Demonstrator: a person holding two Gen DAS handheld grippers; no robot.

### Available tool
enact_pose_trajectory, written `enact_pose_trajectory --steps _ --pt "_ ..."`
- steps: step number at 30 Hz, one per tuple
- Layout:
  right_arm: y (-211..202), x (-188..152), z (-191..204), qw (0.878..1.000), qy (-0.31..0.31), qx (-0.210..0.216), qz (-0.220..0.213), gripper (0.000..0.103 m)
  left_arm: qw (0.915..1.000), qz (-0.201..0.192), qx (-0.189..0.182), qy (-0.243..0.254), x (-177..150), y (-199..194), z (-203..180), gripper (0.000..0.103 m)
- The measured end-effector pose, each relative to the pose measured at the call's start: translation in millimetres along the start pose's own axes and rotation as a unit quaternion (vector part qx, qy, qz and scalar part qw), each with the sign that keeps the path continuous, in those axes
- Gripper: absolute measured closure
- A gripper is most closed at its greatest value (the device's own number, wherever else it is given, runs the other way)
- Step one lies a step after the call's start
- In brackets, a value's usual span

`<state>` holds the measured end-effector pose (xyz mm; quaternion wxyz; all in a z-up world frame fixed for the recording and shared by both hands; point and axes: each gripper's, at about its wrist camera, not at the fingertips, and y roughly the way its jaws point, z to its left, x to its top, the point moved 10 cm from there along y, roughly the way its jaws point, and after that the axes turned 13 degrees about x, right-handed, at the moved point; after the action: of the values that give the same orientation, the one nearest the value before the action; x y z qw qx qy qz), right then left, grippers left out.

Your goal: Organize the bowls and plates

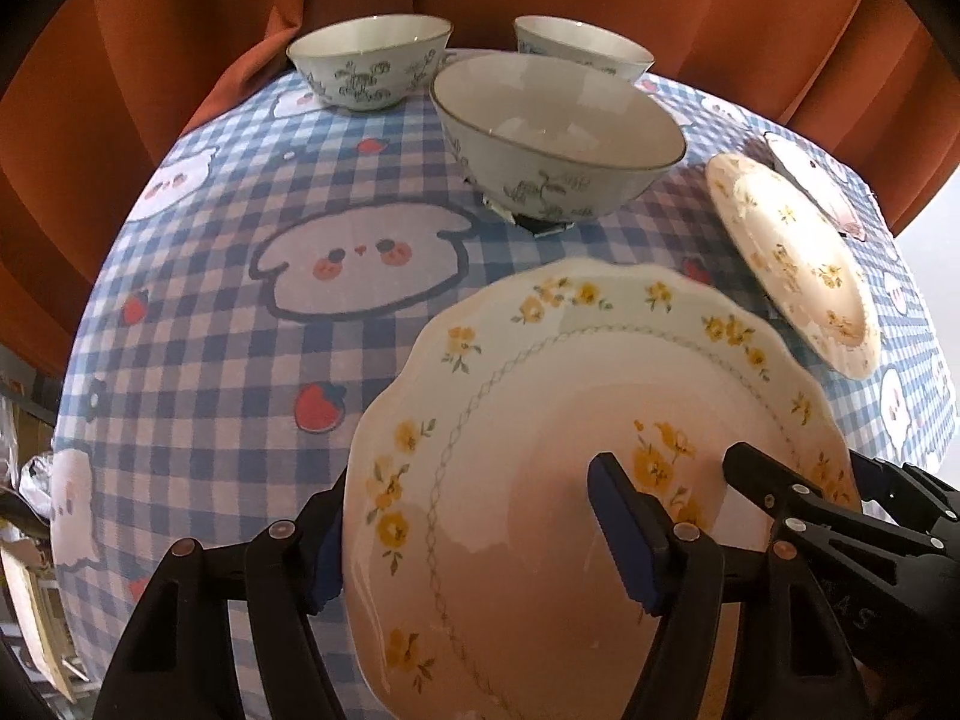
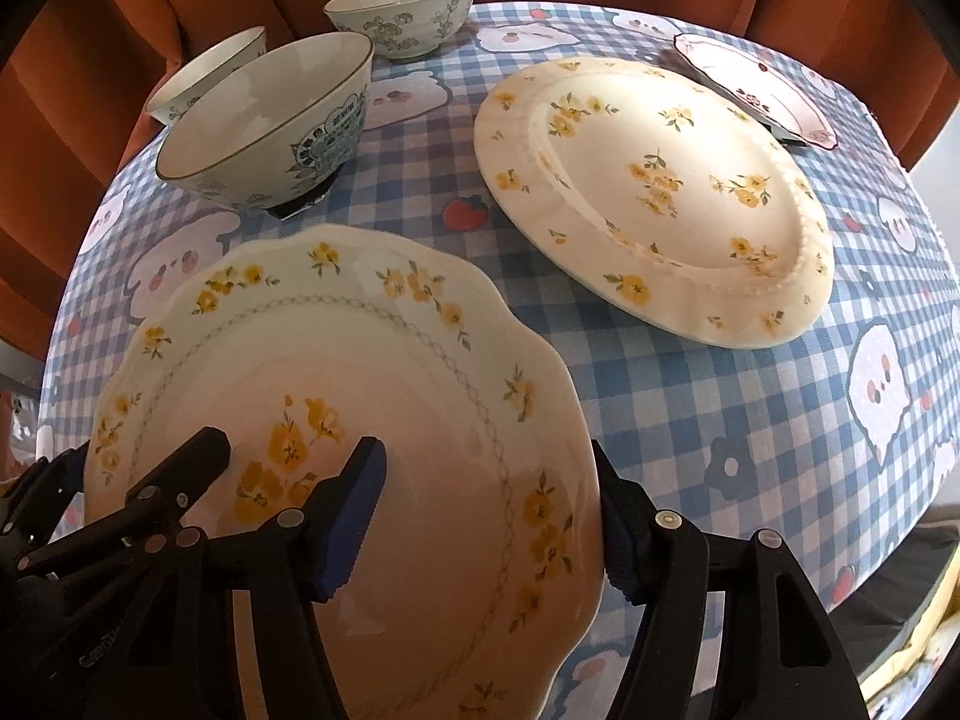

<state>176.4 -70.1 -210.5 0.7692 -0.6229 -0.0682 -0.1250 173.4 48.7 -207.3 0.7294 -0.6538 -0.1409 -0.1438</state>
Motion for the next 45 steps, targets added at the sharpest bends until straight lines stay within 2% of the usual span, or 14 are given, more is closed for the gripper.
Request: enact_pose_trajectory --steps 11,19,32,45 --pt "-36 4 8 0.999 0.005 -0.008 -0.031 0.035 0.9995 -0.028 -0.01 0.013 10 -28 -2 0.031" --pt "-54 9 -9 0.998 0.01 -0.005 -0.057 0.035 0.9984 -0.054 -0.007 0.019 16 -39 -25 0.031" --pt "-75 28 -68 0.997 -0.023 0.023 -0.067 0.035 0.9978 -0.061 0.021 -0.013 27 -53 -91 0.031" --pt "-99 49 -159 0.997 -0.029 0.018 -0.071 0.035 0.9974 -0.069 0.015 -0.018 37 -55 -180 0.031"
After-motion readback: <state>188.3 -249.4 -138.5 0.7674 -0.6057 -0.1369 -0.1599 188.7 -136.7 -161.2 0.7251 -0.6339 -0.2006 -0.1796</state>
